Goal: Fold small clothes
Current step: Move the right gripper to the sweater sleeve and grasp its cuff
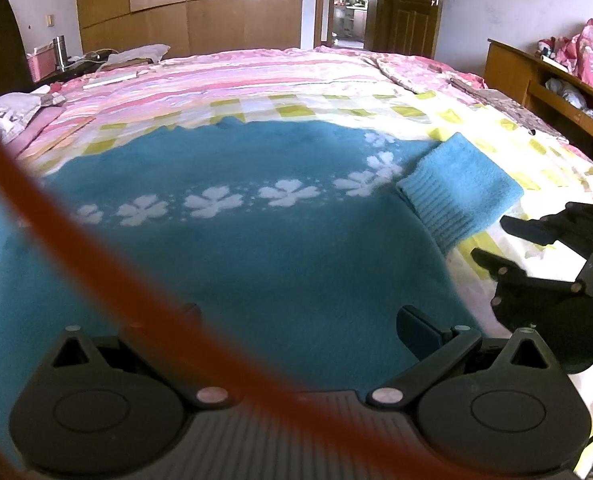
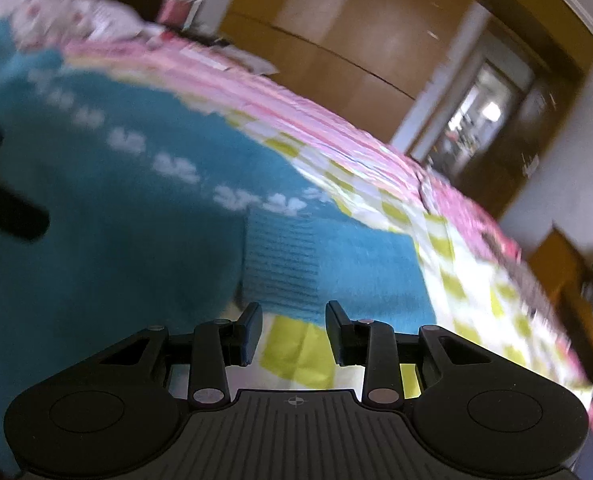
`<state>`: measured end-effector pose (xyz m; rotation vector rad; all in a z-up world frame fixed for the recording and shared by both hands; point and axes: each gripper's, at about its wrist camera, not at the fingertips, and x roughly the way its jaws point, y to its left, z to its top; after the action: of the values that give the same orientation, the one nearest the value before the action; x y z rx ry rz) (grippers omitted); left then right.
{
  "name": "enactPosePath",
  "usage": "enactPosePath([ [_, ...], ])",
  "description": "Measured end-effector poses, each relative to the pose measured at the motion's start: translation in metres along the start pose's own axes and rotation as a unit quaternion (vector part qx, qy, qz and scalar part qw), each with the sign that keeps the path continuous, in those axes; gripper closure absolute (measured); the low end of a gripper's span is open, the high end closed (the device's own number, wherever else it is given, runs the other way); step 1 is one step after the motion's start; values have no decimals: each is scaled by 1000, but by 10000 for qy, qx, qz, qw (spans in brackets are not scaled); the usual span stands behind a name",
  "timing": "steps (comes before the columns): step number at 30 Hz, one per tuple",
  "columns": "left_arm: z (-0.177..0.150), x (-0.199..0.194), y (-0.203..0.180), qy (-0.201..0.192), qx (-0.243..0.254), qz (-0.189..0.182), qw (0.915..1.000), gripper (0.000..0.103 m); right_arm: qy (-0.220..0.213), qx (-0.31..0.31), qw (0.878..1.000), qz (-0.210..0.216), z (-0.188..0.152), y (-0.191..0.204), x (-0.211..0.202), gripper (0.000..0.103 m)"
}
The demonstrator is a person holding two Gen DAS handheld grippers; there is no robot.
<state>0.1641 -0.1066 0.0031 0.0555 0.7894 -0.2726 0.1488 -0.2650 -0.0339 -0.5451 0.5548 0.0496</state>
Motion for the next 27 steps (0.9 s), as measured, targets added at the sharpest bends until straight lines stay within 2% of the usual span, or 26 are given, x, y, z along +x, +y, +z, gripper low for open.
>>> enactPosePath([
  [10,-1,14,-1,90,12,-63,9999,0,61,-1215,9923,222,-4,10,33,71],
  [18,-2,17,-4,109,-21,-198,9997,0,-22,-1661,9855,345,2,11,51,70],
  [21,-2,16,-5,128,-37,-252,9996,0,-1,-1463,9884,402,6,6,56,73],
  [25,-1,13,-2,90,-34,-239,9997,0,-3,-1312,9896,590,8,5,57,90],
  [27,-1,10,0,64,-38,-236,9997,0,8,-1227,9907,586,9,5,56,94],
])
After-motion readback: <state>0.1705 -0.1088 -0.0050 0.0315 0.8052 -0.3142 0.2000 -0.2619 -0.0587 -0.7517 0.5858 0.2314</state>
